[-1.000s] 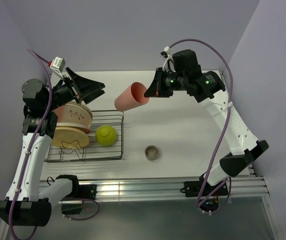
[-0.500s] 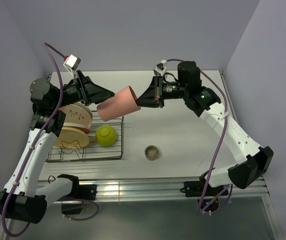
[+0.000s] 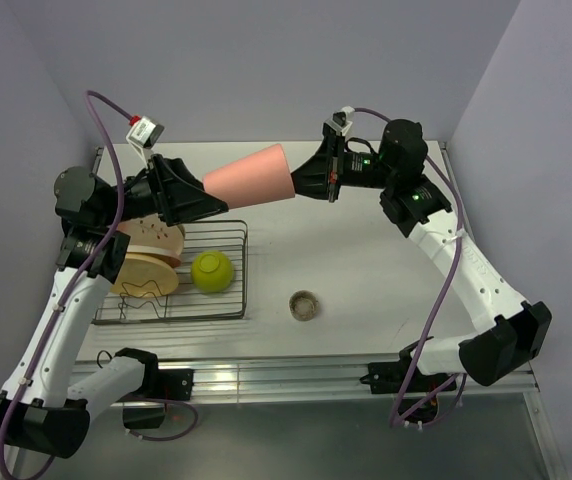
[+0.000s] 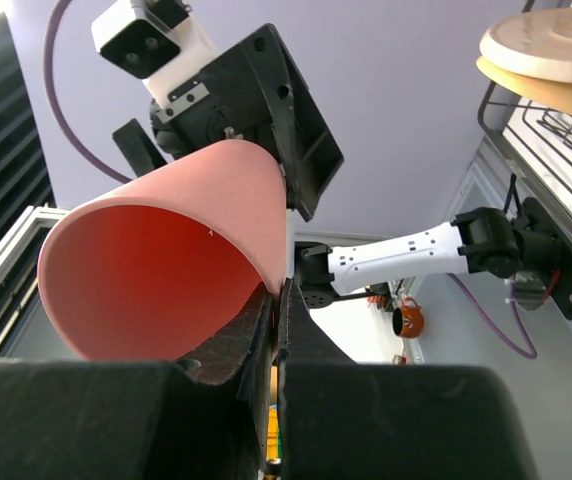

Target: Load the mixed dishes into the dish rack

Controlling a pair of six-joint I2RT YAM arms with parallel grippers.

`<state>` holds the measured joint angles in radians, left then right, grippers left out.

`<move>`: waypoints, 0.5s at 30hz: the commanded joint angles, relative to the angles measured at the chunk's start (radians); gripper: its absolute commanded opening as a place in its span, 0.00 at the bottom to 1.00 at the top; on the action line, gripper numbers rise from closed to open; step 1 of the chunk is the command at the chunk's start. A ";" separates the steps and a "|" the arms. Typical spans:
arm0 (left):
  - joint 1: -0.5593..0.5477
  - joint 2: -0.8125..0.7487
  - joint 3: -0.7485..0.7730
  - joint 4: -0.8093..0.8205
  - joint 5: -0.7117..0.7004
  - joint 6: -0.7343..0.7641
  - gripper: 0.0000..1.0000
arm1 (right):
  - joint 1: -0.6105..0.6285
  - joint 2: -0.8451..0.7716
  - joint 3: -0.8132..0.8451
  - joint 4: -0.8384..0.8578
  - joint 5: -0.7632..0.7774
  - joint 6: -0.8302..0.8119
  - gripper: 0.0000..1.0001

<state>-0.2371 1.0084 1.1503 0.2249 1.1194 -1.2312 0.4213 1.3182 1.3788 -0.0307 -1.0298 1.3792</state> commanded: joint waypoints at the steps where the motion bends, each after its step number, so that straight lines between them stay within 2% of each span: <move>1: -0.004 -0.013 0.000 0.062 0.011 0.007 0.99 | -0.007 -0.019 -0.014 0.112 0.000 0.047 0.00; 8: -0.004 0.013 0.012 0.094 -0.044 -0.017 0.99 | -0.007 -0.017 0.000 0.037 -0.009 -0.019 0.00; 15: -0.005 0.029 0.009 0.074 -0.072 -0.007 0.98 | -0.006 -0.025 -0.030 0.075 -0.010 0.000 0.00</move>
<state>-0.2382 1.0389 1.1488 0.2691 1.0706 -1.2503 0.4202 1.3182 1.3598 -0.0082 -1.0298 1.3750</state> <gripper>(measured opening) 0.983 0.030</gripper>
